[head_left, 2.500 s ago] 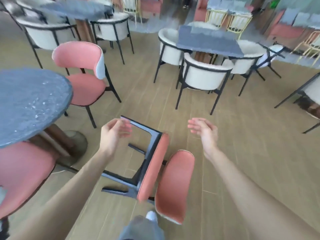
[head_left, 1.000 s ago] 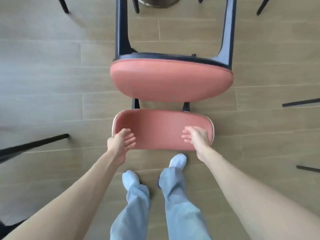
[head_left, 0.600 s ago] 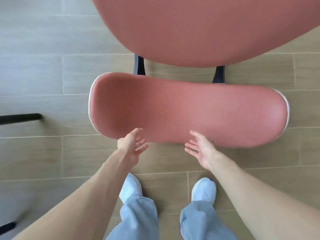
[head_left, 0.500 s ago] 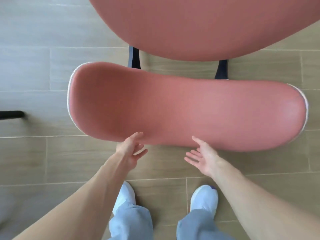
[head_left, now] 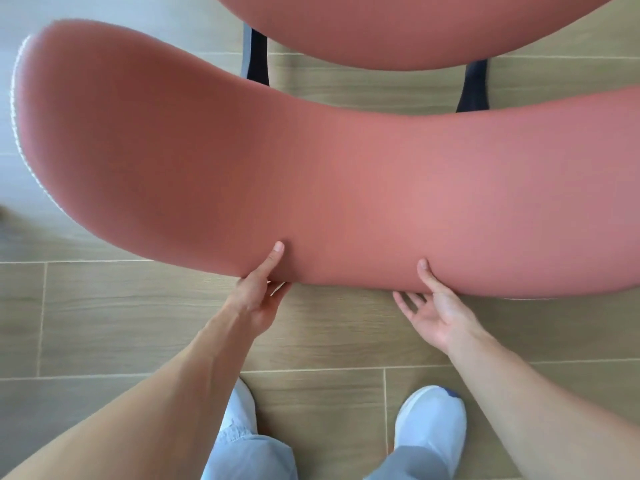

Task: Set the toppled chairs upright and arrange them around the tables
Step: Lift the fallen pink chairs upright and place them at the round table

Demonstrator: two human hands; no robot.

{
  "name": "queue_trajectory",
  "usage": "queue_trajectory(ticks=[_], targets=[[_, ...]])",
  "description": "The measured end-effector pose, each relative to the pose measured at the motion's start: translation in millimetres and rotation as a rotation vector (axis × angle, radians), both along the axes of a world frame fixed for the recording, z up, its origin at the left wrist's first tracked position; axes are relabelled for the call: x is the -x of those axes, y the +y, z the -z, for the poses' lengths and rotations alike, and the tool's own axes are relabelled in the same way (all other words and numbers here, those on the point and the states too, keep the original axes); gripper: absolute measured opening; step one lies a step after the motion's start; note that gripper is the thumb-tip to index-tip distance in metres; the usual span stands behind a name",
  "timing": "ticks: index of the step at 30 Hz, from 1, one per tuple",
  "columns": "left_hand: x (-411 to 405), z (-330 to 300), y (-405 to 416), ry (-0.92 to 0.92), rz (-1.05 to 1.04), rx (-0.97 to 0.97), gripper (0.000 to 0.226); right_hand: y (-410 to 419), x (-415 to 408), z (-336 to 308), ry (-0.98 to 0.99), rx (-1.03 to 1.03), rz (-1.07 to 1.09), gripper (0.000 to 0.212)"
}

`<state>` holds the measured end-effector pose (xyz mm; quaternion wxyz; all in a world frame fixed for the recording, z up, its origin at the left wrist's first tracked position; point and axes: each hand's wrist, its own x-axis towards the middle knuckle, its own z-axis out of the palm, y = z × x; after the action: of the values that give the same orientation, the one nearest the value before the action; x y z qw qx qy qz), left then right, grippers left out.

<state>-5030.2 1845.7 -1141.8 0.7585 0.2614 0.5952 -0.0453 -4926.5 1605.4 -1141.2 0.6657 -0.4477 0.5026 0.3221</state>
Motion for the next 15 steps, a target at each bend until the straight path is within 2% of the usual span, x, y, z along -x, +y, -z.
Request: queue_trajectory(ticks=[5, 9, 12, 15], targets=[[7, -36, -6, -0.025, 0.027, -0.051, 0.082, -4, -4, -43, 0.008, 0.073, -0.055, 0.081], [21, -98, -19, 0.011, 0.073, -0.043, 0.087, -26, -1, -106, 0.024, 0.158, -0.144, 0.087], [27, -162, -31, 0.07, 0.1, -0.08, 0.074, -38, 0, -170, 0.032, 0.227, -0.213, 0.085], [30, -224, -43, 0.143, 0.097, -0.092, 0.055, -47, 2, -235, 0.033, 0.277, -0.262, 0.068]])
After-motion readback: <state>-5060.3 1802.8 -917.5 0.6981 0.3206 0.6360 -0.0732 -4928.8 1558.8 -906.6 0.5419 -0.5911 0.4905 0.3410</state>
